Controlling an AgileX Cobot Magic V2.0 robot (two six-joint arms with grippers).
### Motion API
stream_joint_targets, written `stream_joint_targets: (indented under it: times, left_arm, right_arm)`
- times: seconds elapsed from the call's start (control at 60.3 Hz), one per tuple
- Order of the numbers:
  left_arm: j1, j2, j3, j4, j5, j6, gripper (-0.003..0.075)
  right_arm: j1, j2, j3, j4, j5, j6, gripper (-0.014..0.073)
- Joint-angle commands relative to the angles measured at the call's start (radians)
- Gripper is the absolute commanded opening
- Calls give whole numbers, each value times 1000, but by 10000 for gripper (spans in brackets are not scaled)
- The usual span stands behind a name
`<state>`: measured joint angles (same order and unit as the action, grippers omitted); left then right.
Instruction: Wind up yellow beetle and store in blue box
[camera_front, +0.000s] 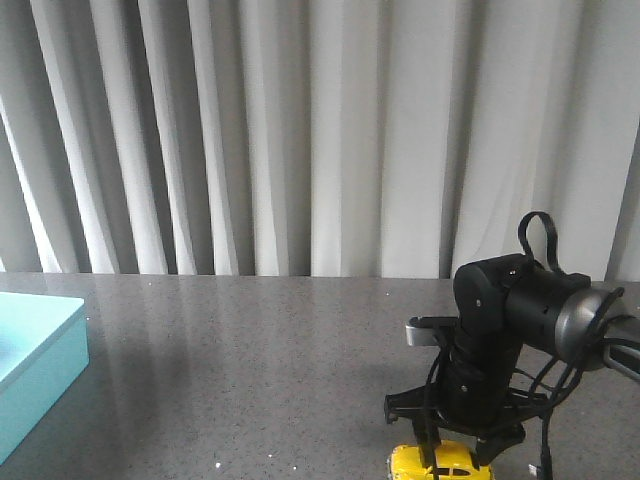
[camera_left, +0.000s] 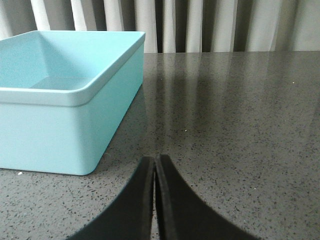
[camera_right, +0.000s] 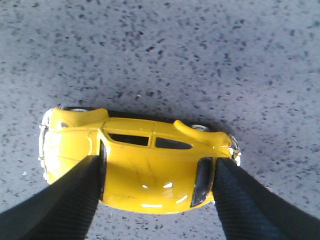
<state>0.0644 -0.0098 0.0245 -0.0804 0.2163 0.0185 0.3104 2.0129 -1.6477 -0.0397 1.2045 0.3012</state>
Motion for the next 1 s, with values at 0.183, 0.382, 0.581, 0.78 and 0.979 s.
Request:
stream_joint_targets:
  times: [0.183, 0.382, 0.581, 0.78, 0.979]
  left_arm:
    - [-6, 3, -14, -3, -69, -7, -6]
    - [-6, 3, -14, -3, -69, -7, -6]
    - [-6, 3, -14, -3, -69, -7, -6]
    - [-6, 3, -14, -3, -69, -7, -6]
    - [-6, 3, -14, -3, -69, -7, -6]
  right_arm:
    - [-59, 16, 196, -238, 82, -5, 468]
    - [-132, 0, 319, -284, 77, -4, 468]
    - [-187, -42, 365, -392, 84, -16, 468]
    - [-260, -89, 365, -454, 84, -64, 468]
    - [-335, -132, 364, -472, 73, -108, 468]
